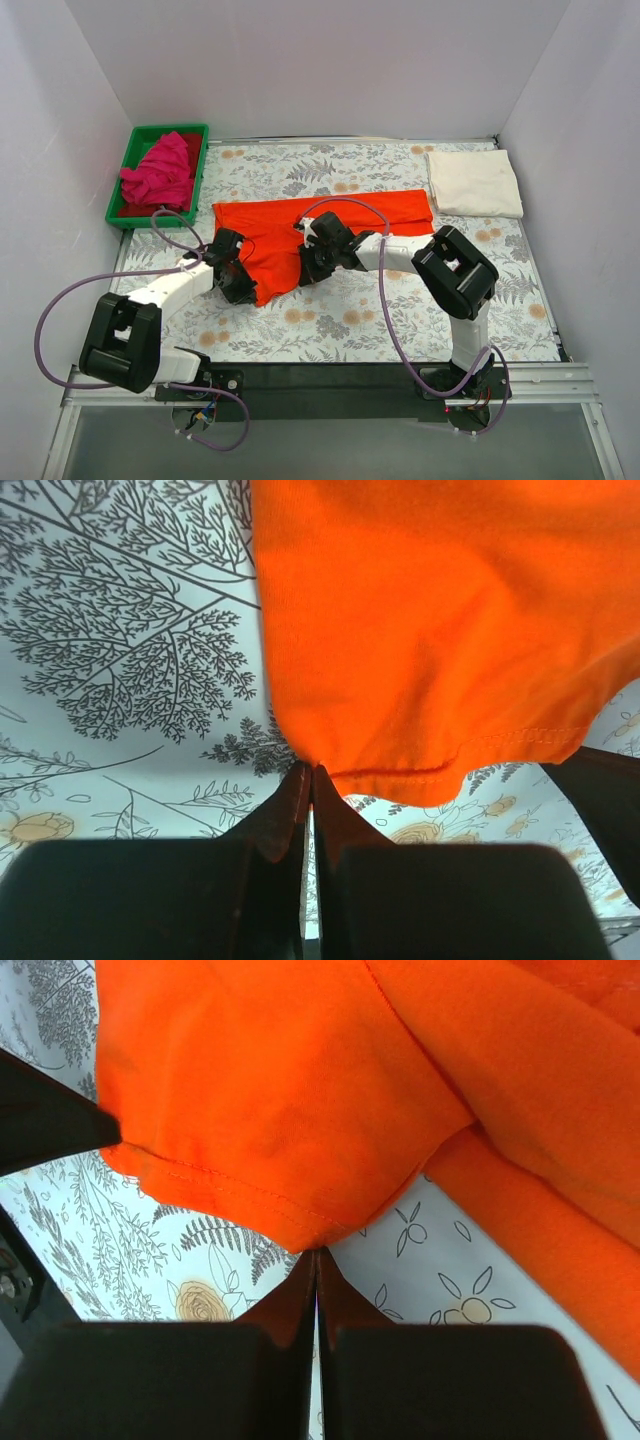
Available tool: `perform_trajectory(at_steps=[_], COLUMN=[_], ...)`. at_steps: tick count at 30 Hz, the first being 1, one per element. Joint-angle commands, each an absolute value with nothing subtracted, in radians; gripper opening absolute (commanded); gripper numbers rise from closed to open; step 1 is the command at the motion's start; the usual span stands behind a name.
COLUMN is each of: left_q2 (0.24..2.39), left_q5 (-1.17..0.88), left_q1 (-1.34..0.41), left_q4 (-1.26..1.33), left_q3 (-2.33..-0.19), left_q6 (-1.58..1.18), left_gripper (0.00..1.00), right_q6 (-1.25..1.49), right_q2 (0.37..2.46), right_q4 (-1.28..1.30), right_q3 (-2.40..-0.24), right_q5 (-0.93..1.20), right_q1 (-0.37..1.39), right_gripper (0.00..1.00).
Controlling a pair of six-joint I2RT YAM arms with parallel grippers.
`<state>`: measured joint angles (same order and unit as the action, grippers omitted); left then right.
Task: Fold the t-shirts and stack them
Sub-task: Fold the tshirt
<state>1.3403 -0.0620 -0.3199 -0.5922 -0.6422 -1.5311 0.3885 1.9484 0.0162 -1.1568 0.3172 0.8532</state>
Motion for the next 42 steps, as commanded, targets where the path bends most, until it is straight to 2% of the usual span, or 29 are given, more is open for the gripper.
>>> perform_trajectory(at_steps=[1,11,22,31,42], left_q2=[1.316,1.463,1.686,1.822,1.928], left_q5=[-0.012,0.075,0.136,0.169,0.167], left_q1=[-0.325,-0.324,-0.301,-0.287,-0.287], left_q4=[-0.63,-0.621,-0.499,-0.387,-0.299], left_q3=[-0.724,-1.021,-1.287,-1.399,-1.465], left_q6=[-1.536,-1.447,-1.313,-1.184,-1.089], left_gripper=[0.0,0.0,0.0,0.0,0.0], right_q6=[0.357,0.247,0.17,0.163,0.161], right_q2=[1.933,1.92,2.055,2.158,2.201], right_q4=[0.009,0.112,0.135,0.135,0.133], right_q3=[-1.212,-1.393,-1.603,-1.707,-1.736], right_q5=[0.276,0.187,0.212,0.226,0.216], right_q1=[0.857,0.801,0.716,0.67,0.652], right_gripper=[0.01,0.01,0.01,0.01,0.01])
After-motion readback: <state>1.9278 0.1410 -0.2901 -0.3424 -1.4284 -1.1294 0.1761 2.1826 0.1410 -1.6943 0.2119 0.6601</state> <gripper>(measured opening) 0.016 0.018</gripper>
